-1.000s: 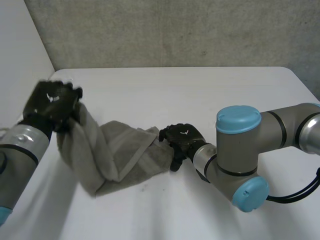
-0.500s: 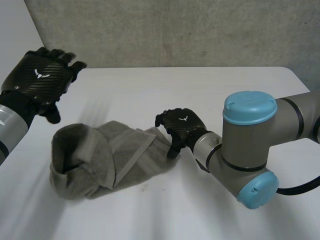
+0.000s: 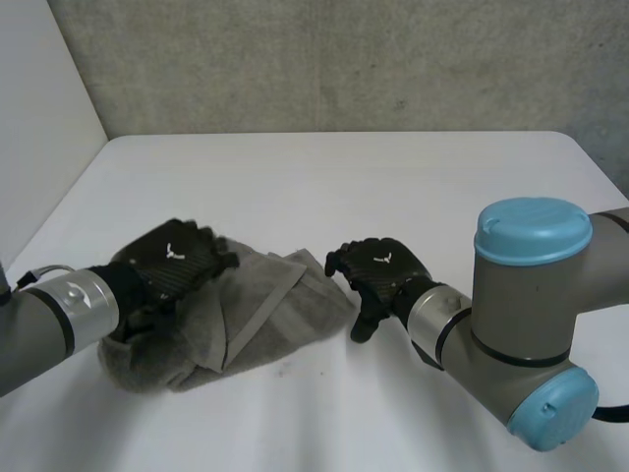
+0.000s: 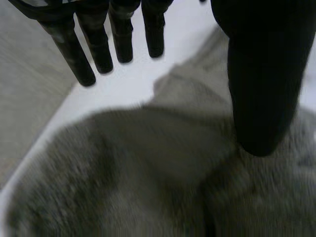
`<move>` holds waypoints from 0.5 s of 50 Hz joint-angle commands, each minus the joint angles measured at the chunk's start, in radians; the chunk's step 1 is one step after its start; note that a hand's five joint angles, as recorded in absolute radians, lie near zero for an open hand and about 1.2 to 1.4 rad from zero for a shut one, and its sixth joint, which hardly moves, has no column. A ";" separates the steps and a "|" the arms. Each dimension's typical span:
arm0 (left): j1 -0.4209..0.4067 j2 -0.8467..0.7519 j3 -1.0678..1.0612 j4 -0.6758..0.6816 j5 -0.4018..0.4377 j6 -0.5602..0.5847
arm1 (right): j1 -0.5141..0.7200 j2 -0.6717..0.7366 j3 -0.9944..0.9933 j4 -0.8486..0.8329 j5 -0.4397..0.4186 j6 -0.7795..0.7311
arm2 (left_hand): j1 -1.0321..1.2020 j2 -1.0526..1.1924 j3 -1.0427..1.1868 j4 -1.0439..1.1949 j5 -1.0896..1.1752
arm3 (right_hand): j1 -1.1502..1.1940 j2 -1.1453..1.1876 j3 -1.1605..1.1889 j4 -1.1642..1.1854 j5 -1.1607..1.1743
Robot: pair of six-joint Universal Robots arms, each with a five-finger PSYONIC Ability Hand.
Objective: Fold the towel.
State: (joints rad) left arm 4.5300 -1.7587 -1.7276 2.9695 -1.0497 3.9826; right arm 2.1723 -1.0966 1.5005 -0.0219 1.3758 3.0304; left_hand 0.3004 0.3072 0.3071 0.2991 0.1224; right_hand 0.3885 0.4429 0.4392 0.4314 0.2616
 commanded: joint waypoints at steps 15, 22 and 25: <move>0.083 -0.171 0.247 0.225 -0.273 -0.302 | 0.015 0.043 -0.036 -0.026 0.008 -0.065 | 1.096 1.089 1.089 1.097 1.099 | 0.119 0.065 0.069 0.076 0.072; 0.130 -0.180 0.309 0.258 -0.441 -0.448 | 0.066 0.122 -0.170 -0.029 0.005 -0.064 | 1.096 1.089 1.089 1.097 1.099 | 0.128 0.074 0.077 0.085 0.080; 0.149 -0.179 0.287 0.255 -0.440 -0.447 | 0.089 0.146 -0.207 -0.027 0.005 -0.059 | 1.096 1.089 1.089 1.097 1.099 | 0.134 0.080 0.083 0.091 0.086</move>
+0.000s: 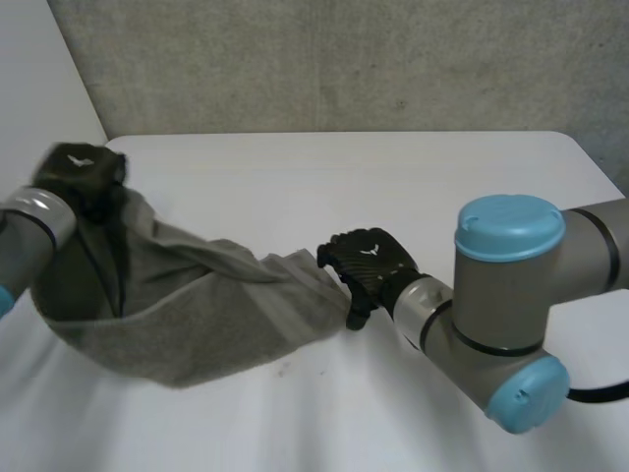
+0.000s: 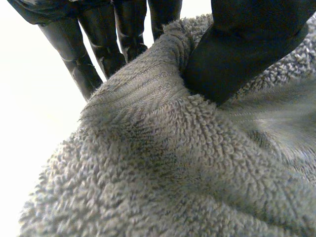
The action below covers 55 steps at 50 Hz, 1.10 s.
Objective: Fold the towel.
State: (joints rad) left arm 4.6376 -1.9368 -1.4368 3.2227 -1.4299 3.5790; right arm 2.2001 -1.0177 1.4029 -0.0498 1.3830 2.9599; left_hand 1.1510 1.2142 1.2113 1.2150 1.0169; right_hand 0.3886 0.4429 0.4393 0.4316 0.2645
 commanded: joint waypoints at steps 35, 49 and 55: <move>0.029 0.081 -0.228 0.017 -0.057 -0.008 | 0.151 0.239 -0.303 0.108 -0.012 -0.100 | -0.946 -1.009 -1.007 -1.010 -0.987 | 0.242 0.188 0.192 0.199 0.192; 0.023 0.105 -0.277 0.026 -0.055 -0.013 | 0.139 0.171 -0.186 0.094 0.018 -0.183 | -0.952 -1.015 -1.012 -1.016 -0.993 | 0.313 0.259 0.262 0.270 0.263; 0.021 0.107 -0.287 0.026 -0.055 -0.013 | 0.139 0.202 -0.173 0.044 0.021 -0.216 | -0.952 -1.015 -1.012 -1.016 -0.993 | 0.339 0.285 0.289 0.296 0.289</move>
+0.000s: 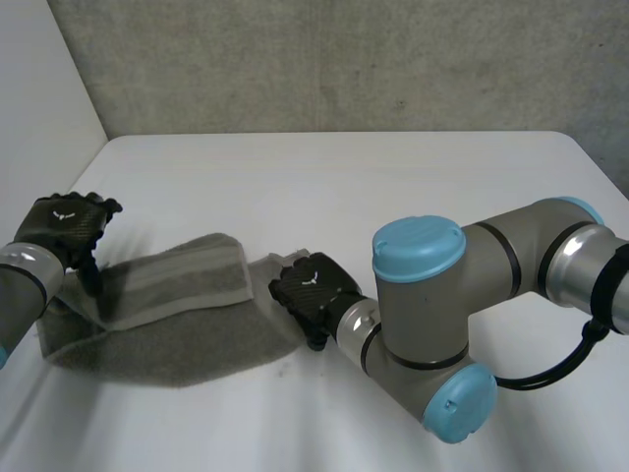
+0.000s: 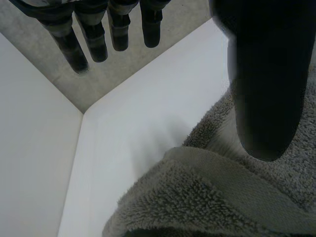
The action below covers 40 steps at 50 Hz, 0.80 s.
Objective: Fold the towel.
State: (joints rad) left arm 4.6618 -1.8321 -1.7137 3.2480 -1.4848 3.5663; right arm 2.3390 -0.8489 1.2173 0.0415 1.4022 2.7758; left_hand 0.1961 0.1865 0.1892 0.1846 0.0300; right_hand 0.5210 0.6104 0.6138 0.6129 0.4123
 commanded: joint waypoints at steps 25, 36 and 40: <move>-0.003 0.022 -0.023 0.001 -0.002 -0.003 | -0.289 -0.145 0.244 -0.216 0.167 -0.110 | -0.009 0.001 -0.002 0.003 -0.017 | 0.875 0.786 0.782 0.783 0.809; -0.040 0.067 -0.066 0.001 0.001 -0.003 | -0.593 -0.279 0.419 -0.221 0.081 -0.179 | 0.023 0.033 0.030 0.035 0.015 | 0.875 0.786 0.782 0.783 0.809; -0.072 0.068 -0.073 -0.001 0.003 -0.001 | -0.622 -0.280 0.432 -0.209 0.066 -0.188 | 0.038 0.048 0.045 0.049 0.030 | 0.875 0.786 0.782 0.783 0.809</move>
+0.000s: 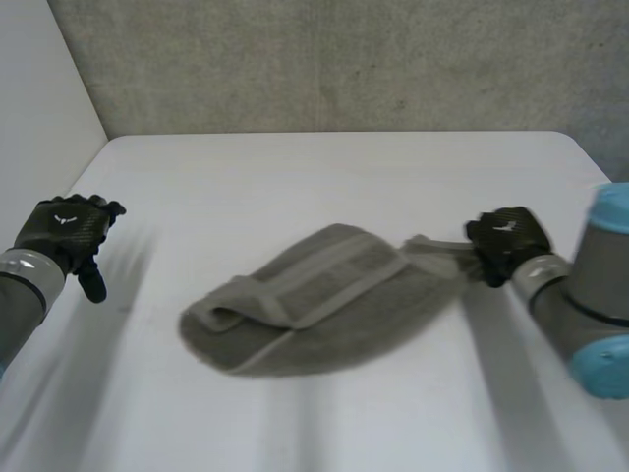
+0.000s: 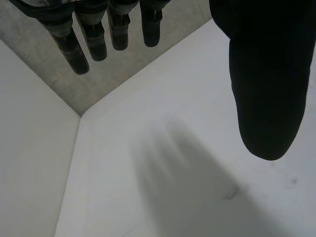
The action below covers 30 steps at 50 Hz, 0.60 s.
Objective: Fold the towel.
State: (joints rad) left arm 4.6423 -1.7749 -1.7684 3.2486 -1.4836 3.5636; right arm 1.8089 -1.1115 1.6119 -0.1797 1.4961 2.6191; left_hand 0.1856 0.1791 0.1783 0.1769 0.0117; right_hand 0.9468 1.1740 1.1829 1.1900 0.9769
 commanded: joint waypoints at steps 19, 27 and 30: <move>-0.263 -0.034 -0.029 0.076 0.324 0.046 | -0.019 -0.188 0.149 0.000 -0.066 0.150 | 0.228 0.234 0.235 0.236 0.227 | -0.430 -0.657 -0.666 -0.673 -0.635; -0.321 -0.184 0.035 0.115 0.333 0.143 | 0.029 -0.215 0.204 0.005 -0.149 0.164 | 0.225 0.231 0.232 0.233 0.224 | -0.433 -0.660 -0.669 -0.676 -0.638; -0.335 -0.236 0.070 0.118 0.328 0.143 | 0.050 -0.212 0.215 0.005 -0.154 0.165 | 0.254 0.260 0.261 0.263 0.253 | -0.433 -0.660 -0.669 -0.676 -0.638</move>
State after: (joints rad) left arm 4.3408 -1.9142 -1.7551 3.3557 -1.1432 3.6823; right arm 1.8299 -1.3279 1.8070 -0.1775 1.3651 2.7832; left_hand 0.3498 0.3543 0.3543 0.3539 0.1809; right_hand 0.4406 0.4985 0.4916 0.4872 0.3082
